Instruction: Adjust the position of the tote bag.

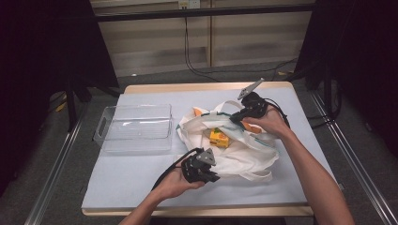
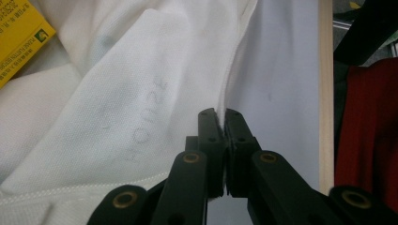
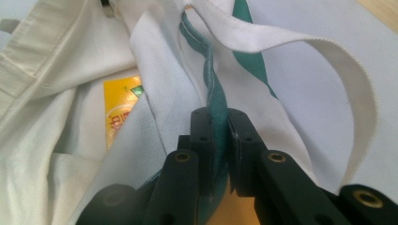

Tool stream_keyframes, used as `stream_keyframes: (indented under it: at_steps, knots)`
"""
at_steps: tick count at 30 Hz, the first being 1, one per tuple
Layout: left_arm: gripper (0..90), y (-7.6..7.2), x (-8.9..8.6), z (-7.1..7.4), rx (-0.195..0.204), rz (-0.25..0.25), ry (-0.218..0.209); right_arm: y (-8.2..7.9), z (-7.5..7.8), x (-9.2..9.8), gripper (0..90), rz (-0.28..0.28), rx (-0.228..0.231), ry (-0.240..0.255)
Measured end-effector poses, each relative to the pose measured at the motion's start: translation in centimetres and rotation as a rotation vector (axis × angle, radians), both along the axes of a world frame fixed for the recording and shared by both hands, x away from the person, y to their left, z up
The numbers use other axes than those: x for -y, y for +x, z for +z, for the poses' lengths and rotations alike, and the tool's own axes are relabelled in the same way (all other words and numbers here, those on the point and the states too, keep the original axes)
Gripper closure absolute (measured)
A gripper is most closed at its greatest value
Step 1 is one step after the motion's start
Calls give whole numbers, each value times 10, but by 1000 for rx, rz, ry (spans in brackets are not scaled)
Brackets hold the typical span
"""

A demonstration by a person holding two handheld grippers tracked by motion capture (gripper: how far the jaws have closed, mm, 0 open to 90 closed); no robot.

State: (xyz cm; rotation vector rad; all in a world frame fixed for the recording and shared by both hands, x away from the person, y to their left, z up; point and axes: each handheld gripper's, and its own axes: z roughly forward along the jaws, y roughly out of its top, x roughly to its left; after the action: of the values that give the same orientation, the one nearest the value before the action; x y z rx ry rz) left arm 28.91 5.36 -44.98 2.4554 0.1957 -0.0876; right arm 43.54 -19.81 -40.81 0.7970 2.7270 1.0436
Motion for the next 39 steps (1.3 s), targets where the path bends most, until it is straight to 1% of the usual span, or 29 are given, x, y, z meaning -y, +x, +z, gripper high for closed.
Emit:
stream_keyframes:
  at_steps: [1,2,4,5,6,8,9,11,13,14,15,16,17,18,19,22,23,24,27,28,29,30,31,32,33,34,36,37,39]
  knots:
    - [875,0,0,0,0,0,0,0,0,0,822,0,0,0]
    - [875,-1,0,-1,-3,5,-17,1,-1,0,822,0,3,-3]
    - [873,0,-1,2,4,-1,8,8,0,1,822,-17,19,3]
    - [873,0,-1,1,0,-1,-5,8,0,1,822,-17,19,3]
    - [872,0,-2,1,3,3,-10,12,3,3,822,-28,34,0]
    - [872,-1,-1,0,-5,4,-16,14,4,4,822,-33,36,6]
    - [873,-1,-1,1,-4,1,-5,17,6,6,822,-44,30,9]
    - [873,-2,0,0,-2,-2,-6,21,7,6,822,-66,19,-7]
    - [871,-2,0,-1,-5,0,-2,25,4,7,822,-69,16,-5]
    - [870,-2,0,-1,5,-4,11,29,-1,9,822,-73,-5,10]
    - [869,-2,0,-1,5,-4,11,29,-1,9,822,-73,-5,10]
    - [869,-2,2,-5,-7,-3,8,33,-5,10,822,-82,-29,10]
    - [868,-2,2,-5,-7,-3,8,33,-5,10,822,-82,-29,10]
    - [868,-3,3,-6,-6,-9,27,38,-8,11,822,-97,-22,4]
    - [868,-3,3,-6,-6,-9,27,38,-8,11,822,-97,-22,4]
    - [869,-3,2,-5,-12,-14,29,47,-7,16,823,-142,-6,-12]
    - [869,-3,2,-5,-12,-14,29,47,-7,16,823,-142,-6,-12]
    - [869,-3,2,-6,-11,-21,26,51,-8,16,823,-158,-7,-27]
    - [869,-3,2,-6,-14,-29,31,54,-10,15,823,-160,-2,-34]
    - [869,-3,3,-7,-15,-25,23,54,-10,14,823,-169,-11,-31]
    - [869,-4,3,-8,-16,-28,25,57,-13,14,823,-188,-4,-39]
    - [870,-4,3,-8,1,-44,44,59,-14,15,824,-197,-3,-43]
    - [870,-4,3,-8,1,-44,44,59,-14,15,824,-197,-3,-43]
    - [870,-6,4,-9,-10,-36,39,61,-15,17,824,-218,12,-45]
    - [870,-6,3,-10,-9,-39,46,61,-15,17,824,-218,12,-45]
    - [871,-6,3,-12,-19,-35,30,64,-14,20,824,-242,21,-42]
    - [872,-5,2,-12,-24,-34,30,64,-14,20,824,-248,17,-44]
    - [872,-5,2,-11,-24,-35,39,64,-14,20,824,-248,17,-44]
    - [872,-5,3,-12,-21,-31,33,63,-16,16,824,-234,12,-59]
